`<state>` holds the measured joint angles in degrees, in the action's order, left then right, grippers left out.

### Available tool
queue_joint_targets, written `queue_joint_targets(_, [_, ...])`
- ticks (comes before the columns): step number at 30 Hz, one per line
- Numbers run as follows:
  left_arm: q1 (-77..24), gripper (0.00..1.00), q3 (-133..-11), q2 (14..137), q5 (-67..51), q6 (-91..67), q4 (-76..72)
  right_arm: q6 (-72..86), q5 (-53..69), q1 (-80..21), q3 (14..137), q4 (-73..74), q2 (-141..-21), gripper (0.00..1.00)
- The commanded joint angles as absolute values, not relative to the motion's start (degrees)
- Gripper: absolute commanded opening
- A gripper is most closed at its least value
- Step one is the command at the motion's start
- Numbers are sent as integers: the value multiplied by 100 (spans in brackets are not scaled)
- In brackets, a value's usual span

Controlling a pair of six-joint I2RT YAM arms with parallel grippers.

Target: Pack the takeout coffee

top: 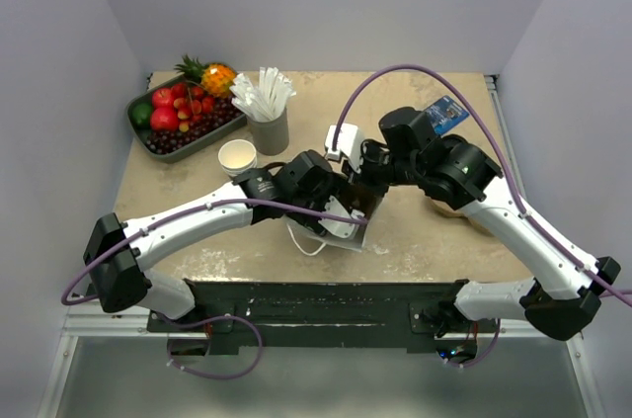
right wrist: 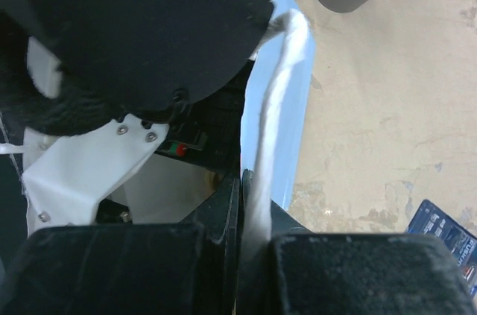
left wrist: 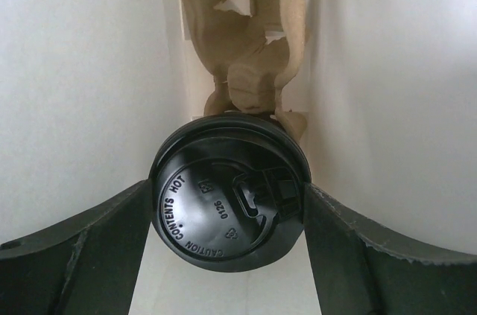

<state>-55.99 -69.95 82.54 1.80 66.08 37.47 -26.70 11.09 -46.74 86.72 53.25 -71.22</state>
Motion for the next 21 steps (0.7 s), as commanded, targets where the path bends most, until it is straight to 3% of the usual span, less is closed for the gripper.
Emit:
queue_joint_targets(1, [-5406,0,-7013,8253,27,6205,3375,-2760,1661,-4764,8772,5238,-7058,0])
queue_joint_targets(11, [-4905,0,-7576,8701,-650,5038,3814,-2821,1705,-4764,8710,5317,-7005,0])
queue_joint_targets(21, [-4852,0,-7602,8973,-1212,4904,3990,-2584,1408,-4764,8622,5194,-7127,0])
